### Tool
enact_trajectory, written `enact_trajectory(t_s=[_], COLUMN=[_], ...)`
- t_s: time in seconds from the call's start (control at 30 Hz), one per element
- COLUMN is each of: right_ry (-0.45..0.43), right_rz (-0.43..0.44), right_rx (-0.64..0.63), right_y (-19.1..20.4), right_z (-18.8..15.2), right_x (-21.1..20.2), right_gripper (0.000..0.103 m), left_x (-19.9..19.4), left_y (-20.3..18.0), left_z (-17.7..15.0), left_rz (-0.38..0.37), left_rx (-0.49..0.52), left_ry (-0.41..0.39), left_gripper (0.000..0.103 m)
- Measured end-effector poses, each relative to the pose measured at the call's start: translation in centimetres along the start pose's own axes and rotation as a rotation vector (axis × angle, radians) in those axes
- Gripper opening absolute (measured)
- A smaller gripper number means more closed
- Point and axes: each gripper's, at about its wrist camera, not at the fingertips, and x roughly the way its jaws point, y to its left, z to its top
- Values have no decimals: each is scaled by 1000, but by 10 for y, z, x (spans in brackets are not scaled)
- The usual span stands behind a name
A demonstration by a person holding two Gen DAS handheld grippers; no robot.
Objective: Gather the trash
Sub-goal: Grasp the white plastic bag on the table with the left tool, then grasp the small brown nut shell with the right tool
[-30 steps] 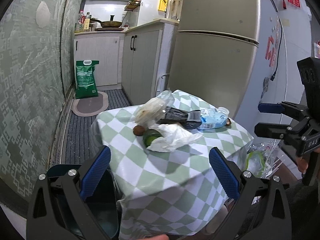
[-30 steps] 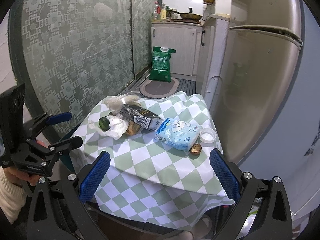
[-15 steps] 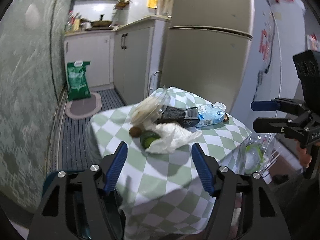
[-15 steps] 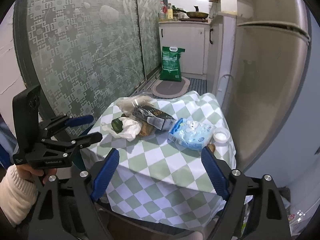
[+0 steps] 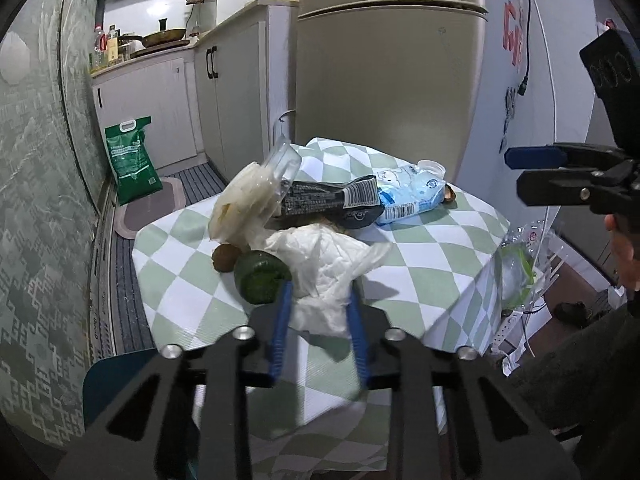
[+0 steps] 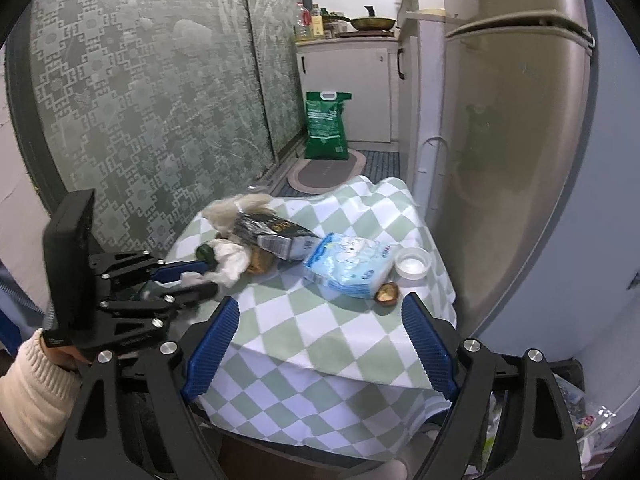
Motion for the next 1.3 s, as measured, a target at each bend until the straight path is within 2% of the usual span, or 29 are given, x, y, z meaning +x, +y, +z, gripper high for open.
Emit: enact_trajectory(t_s=[0.03,0.1,0.17,0.27,0.47,0.6,0.77,0.9,0.97,1.3], right_ry=[4,22,36,54,98,117,106,109,111,105], right_rz=[-2,-1,-11,-42,-143,-198,-224,-227,-218,-222], right_rx=[2,8,7,2,-72,-135,-175,-194,-203,-214], right_y=[-1,-3,-4,-7,-15,-14,-15,-13,-11,-3], right_z=[0,0,0,2,-1,-3,-2,-2,-2,-2], right_x=[3,12,20,30,49,61,64,67,68,64], right_gripper=[83,75,63,51,35,33,33,29,21,21], left_x=[0,-1,-3,-9,-22,-28,-40,-46,-48,-63], left_y=[1,3,3,6,8,8,6,5,8,12], left_z=[0,0,1,1,0,-2,-4,-5,-5,-4], left_rz=[1,4,-4,-40,-107,-124,-159,-186,-203,-193], left_rx=[-2,-12,-27,-61,-121,-130,-153,-160,-175,-181], left_ry=[0,-7,-14,-32,-67,-79,-108,-121,-127,-165], left_gripper=[12,6,4,3,3,3,3,3,3,2])
